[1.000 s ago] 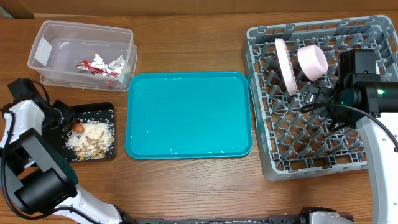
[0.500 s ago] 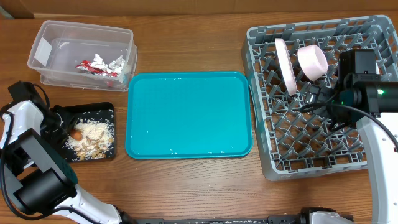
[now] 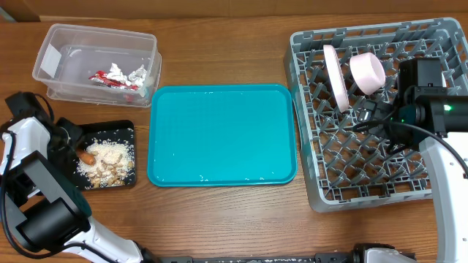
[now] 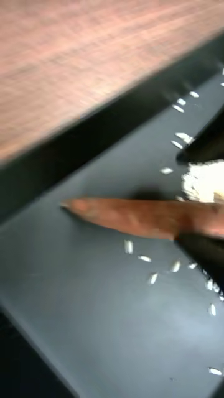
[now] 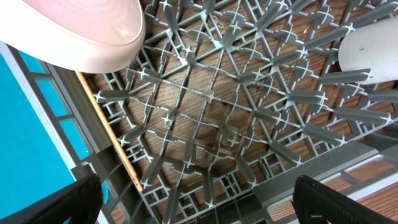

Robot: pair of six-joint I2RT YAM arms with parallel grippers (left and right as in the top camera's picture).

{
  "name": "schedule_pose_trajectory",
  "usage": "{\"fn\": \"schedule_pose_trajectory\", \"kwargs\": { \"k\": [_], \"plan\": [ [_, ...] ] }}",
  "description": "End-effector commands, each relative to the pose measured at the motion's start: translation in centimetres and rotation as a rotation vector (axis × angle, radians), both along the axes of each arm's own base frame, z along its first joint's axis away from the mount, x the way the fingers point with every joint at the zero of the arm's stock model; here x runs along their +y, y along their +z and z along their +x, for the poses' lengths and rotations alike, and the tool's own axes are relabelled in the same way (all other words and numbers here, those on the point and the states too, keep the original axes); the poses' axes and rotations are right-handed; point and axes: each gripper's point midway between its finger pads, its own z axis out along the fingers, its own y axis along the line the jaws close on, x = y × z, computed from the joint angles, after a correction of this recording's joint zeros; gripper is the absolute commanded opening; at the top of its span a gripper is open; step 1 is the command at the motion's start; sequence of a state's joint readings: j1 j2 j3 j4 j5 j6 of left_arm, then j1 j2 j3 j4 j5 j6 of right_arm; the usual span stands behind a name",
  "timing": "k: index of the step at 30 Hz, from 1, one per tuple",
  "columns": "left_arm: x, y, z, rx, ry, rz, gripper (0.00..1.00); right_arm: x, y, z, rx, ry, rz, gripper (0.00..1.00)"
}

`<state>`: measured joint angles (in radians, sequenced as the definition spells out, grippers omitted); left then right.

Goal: Sort waste into correct bins and load items into the dishwasher
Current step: 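Carry the carrot left and lower it onto the black tray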

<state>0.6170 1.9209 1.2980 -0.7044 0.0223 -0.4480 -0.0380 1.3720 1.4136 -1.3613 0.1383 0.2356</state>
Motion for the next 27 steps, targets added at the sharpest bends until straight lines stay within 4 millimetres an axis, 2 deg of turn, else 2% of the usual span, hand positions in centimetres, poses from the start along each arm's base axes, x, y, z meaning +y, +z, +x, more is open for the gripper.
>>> {"fn": "schedule_pose_trajectory", "kwargs": {
  "k": [1,3,7,19,27],
  "plan": [
    [2.0,1.0,0.2,0.001,0.027,0.087,0.17,-0.3,0.0,0.1,-0.004,-0.006,-0.01,1.0],
    [2.5,1.1,-0.2,0.022,0.038,0.116,0.1,-0.3,0.0,0.1,-0.004,-0.006,-0.01,1.0],
    [3.4,0.9,-0.5,0.044,0.055,0.16,0.04,-0.3,0.0,0.1,-0.004,-0.006,-0.01,1.0],
    [4.6,-0.8,1.4,-0.004,0.056,0.19,0.04,-0.3,0.0,-0.1,0.002,-0.006,-0.01,1.0],
    [4.9,0.0,4.2,-0.135,0.036,0.188,0.04,-0.3,0.0,-0.1,0.003,-0.006,-0.009,1.0]
  ]
}}
